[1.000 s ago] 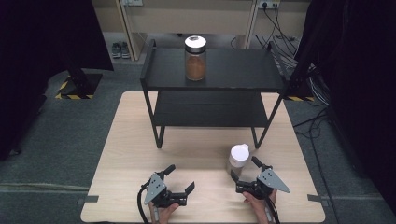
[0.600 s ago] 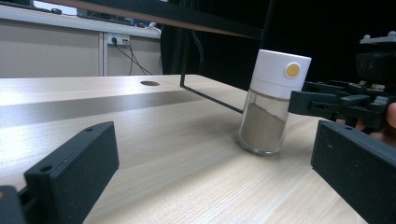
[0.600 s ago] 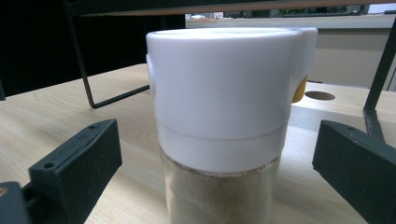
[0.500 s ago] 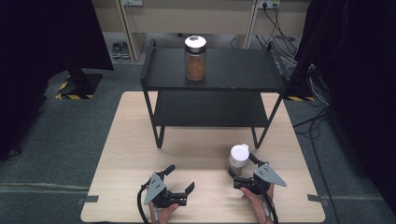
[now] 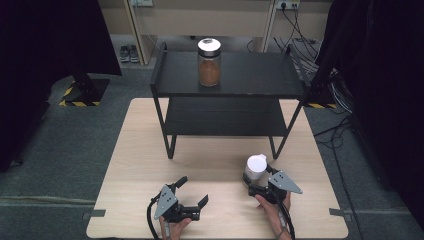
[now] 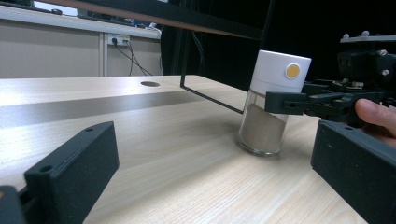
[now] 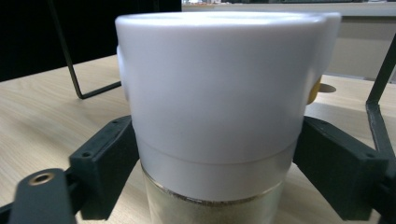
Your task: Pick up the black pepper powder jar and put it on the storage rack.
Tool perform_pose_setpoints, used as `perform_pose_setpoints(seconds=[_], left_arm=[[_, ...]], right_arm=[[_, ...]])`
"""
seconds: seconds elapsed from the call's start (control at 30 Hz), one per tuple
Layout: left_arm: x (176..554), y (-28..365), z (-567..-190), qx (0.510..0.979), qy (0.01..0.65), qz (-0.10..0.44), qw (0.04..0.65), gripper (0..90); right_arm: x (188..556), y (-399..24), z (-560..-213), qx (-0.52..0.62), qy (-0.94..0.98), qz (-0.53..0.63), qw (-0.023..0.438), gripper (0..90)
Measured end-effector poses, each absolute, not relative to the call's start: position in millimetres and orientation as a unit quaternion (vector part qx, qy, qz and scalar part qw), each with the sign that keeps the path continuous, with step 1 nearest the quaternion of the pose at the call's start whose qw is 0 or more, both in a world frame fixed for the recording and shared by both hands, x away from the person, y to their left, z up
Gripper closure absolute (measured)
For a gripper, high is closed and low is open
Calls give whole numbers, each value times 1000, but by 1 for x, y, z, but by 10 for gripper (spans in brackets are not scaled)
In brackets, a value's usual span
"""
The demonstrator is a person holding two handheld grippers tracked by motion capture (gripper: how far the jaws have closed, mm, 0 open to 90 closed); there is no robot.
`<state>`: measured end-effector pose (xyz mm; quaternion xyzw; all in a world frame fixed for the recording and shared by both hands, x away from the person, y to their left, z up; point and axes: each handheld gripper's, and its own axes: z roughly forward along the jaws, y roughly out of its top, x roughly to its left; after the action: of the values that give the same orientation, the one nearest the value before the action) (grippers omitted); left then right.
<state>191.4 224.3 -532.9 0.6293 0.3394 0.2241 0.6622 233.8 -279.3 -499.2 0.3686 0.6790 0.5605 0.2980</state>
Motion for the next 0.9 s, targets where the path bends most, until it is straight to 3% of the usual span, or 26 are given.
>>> perform_pose_setpoints(seconds=[0.3, 0.9], left_arm=[[191, 224, -533, 629, 340, 224, 662, 4], [191, 225, -533, 628, 340, 224, 663, 5]], right_arm=[[235, -279, -497, 361, 688, 554, 298, 301], [232, -282, -494, 340, 686, 566, 305, 306]])
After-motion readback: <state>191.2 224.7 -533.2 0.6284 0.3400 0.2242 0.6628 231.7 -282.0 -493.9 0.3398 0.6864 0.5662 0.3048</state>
